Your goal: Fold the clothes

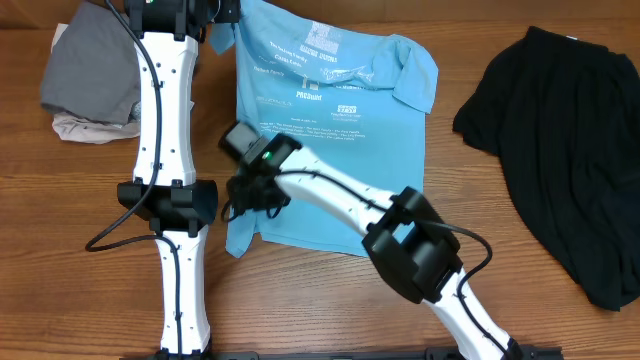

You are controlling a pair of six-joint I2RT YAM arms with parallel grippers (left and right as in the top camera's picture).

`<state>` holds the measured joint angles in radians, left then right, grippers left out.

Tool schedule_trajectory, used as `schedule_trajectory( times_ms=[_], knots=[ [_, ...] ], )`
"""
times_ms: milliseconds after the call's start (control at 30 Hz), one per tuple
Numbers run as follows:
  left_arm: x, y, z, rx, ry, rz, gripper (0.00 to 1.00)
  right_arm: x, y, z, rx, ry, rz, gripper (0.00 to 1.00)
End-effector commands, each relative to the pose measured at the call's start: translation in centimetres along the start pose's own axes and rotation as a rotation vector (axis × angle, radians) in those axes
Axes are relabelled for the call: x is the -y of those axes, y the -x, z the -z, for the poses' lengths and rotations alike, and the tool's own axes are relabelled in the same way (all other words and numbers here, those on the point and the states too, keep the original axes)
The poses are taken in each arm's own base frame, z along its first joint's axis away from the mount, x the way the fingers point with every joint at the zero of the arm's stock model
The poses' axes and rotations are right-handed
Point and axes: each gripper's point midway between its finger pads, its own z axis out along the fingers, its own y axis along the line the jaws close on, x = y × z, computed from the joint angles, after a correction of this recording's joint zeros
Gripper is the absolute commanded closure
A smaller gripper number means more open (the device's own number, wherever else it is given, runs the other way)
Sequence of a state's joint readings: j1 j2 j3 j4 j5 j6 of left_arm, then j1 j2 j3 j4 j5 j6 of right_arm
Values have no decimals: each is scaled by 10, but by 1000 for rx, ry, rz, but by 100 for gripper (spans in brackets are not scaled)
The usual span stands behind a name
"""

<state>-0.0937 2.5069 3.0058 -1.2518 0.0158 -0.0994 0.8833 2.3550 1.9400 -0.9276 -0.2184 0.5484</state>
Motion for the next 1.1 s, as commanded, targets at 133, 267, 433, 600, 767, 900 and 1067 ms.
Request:
schedule_trajectory(
  times_ms=[133, 267, 433, 600, 767, 900, 1067],
  knots=[
    [-2, 3, 0, 10, -1, 15, 96, -4, -21, -10, 9, -44, -76, 48],
    [-2, 3, 0, 10, -1, 15, 96, 2, -25, -12, -2, -68, -92, 62],
    [-2, 1, 0, 3, 2, 12, 96, 15, -23, -10, -1, -106, -118, 96],
    [-5, 4, 7, 11, 5, 12, 96, 47, -14, 9, -6, -161, -204, 96],
    [-11, 19, 45, 58, 8, 25, 96, 126, 13, 116, 123, -313, -358, 96],
    [-8, 35, 81, 123, 2, 23, 96, 180, 24, 215, 251, -317, -384, 96],
    [-7, 53, 129, 209, -2, 23, 96, 236, 24, 355, 512, -253, -405, 96]
  ],
)
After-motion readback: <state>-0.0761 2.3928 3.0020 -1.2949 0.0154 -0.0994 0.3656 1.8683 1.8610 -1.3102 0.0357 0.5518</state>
